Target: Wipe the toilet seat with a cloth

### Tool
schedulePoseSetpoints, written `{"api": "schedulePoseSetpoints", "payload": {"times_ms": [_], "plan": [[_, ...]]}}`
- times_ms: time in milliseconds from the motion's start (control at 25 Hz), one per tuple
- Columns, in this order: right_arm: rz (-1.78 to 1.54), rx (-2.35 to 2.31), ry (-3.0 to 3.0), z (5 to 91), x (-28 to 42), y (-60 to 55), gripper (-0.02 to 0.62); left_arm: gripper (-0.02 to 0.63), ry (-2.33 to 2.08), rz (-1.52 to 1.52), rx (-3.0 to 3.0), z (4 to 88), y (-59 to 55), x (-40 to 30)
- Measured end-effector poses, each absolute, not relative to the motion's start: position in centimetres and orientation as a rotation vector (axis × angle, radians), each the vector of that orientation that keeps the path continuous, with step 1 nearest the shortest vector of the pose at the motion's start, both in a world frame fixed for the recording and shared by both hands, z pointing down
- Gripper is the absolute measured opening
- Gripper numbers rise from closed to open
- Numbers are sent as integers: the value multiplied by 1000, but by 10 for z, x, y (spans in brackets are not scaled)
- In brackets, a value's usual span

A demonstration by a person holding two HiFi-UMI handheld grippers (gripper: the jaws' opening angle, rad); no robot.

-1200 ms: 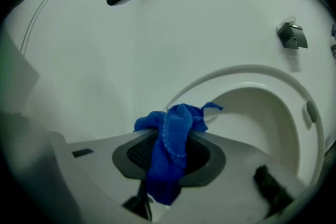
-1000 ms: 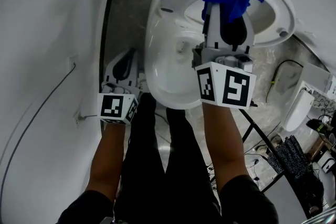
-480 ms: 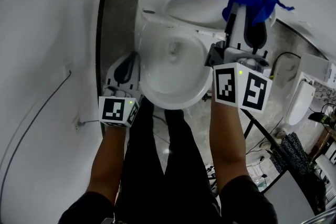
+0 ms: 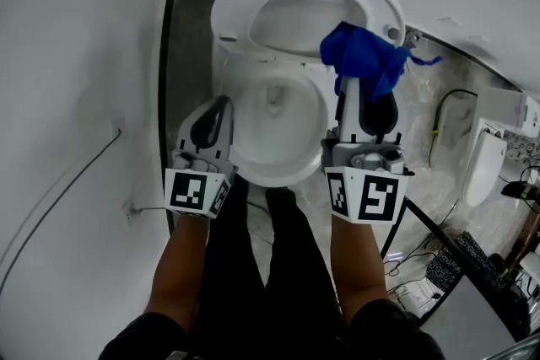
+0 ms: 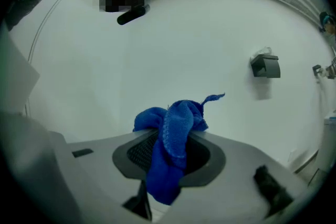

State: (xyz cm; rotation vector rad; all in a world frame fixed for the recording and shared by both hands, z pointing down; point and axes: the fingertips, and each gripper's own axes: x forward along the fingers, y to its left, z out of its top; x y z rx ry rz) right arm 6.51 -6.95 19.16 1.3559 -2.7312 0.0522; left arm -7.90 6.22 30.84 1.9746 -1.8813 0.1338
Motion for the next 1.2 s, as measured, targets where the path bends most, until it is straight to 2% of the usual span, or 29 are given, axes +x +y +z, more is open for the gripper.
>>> {"api": "schedulePoseSetpoints", "payload": {"times_ms": [320, 840, 1200], "plan": [[87, 1254, -2588, 188, 136, 3, 110, 25, -1916, 188, 2031, 219, 75, -47], [78, 1042, -2678, 98, 162, 73, 110, 25, -2006, 353, 2042, 91, 102, 19], [60, 1029, -2714, 84, 160, 69, 110, 25, -2046, 358, 2064, 70, 98, 18]]}}
